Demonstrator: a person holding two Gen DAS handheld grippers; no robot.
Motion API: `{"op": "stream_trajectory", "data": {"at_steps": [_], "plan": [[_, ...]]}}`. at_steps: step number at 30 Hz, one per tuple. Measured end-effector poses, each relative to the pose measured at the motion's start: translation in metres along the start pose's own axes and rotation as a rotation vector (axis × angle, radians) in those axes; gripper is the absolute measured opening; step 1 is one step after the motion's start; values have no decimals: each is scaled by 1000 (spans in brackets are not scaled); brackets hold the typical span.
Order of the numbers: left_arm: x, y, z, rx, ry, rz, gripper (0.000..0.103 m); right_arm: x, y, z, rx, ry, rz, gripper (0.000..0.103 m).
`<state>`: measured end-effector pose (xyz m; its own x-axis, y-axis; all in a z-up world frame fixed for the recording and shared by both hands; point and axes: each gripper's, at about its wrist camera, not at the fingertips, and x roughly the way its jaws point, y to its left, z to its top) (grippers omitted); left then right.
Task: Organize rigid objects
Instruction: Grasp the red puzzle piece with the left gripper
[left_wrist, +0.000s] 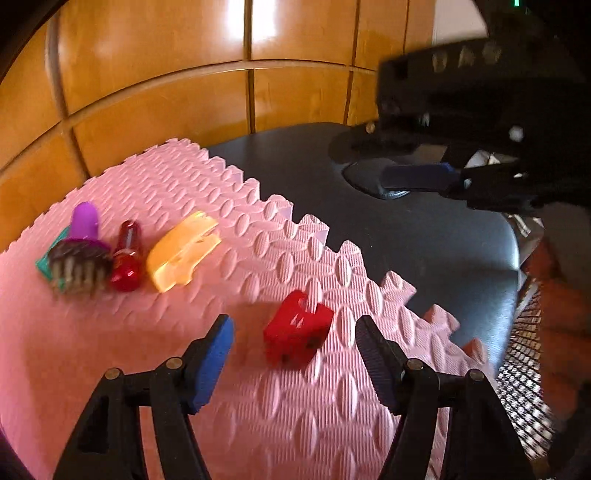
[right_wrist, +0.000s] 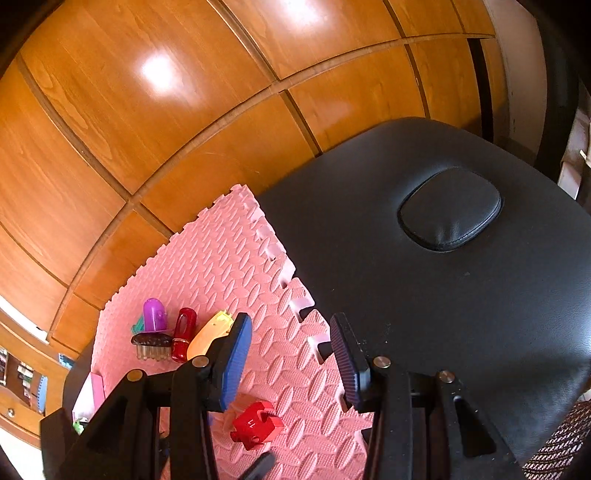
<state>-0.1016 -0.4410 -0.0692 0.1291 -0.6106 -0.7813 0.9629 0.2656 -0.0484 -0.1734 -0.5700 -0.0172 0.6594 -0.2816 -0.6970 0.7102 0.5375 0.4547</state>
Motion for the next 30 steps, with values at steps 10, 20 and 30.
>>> {"op": "stream_trajectory", "data": {"at_steps": [10, 20, 30], "plan": [[-17, 23, -21, -87, 13, 17, 32, 5, -1, -1, -9, 20, -16, 44], [-71, 79, -89, -229, -23, 212, 32, 15, 5, -5, -56, 56, -54, 44], [-76, 84, -102, -223, -73, 226, 32, 22, 16, -12, -102, 101, -44, 44]]}}
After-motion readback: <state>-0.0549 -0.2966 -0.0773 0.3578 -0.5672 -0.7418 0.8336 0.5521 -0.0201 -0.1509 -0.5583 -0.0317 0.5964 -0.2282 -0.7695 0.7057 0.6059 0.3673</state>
